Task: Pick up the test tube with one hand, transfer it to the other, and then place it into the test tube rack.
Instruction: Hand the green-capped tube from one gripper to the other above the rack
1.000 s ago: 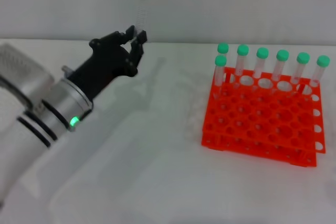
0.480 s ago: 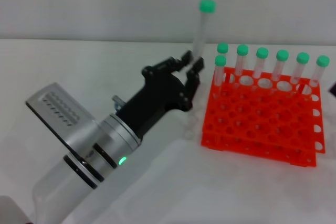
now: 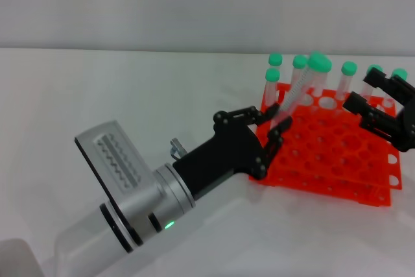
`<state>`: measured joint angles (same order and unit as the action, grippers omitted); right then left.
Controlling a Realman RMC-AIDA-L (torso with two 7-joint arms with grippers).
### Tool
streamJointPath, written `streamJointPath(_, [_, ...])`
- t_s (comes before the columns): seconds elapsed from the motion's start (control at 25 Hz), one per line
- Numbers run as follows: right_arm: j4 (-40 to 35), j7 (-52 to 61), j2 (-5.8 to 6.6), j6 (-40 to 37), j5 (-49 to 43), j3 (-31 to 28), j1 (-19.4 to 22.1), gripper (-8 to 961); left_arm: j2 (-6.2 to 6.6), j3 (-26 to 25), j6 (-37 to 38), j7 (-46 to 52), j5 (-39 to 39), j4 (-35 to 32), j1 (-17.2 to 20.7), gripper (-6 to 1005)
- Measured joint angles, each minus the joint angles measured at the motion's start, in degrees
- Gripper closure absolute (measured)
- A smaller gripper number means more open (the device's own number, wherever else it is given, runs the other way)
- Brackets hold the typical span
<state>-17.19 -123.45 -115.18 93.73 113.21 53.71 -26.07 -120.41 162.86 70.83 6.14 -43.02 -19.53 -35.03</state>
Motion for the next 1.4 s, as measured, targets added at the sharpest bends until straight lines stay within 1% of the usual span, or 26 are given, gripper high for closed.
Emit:
streamJointPath(0.2, [-0.40,2.51,-0.03,-0.05,-0.50,2.29,-1.61,130,-0.03,0.00,-0.37,-2.72,1.45,-0.06,0.25,722])
streamJointPath(0.52, [-0.43,2.95,-0.15,-0.03,-0.61,4.67,-2.83,131,-0.09,0.00,-0.61,-2.91,1.66,-0.11,0.40,712])
streamJointPath(0.88, [0.00,2.32,-0.95,0.22,-0.35,4.98,-3.54,144,-0.09,0.00,-1.21,-2.95,1.72,-0.15,0.42,701])
streamJointPath(1.08, [0.06,1.87,-1.03,0.38,-0.02,5.60,-3.80,315,-0.09,0.00,-1.49,-2.98,1.77,-0.15,0.40,694])
streamJointPath(1.4, [0.17,1.71,-1.01,0.07,0.08,5.88,-4.22,380,-0.08,0.00,-1.50,-2.98,2.29,-0.16,0.36,684])
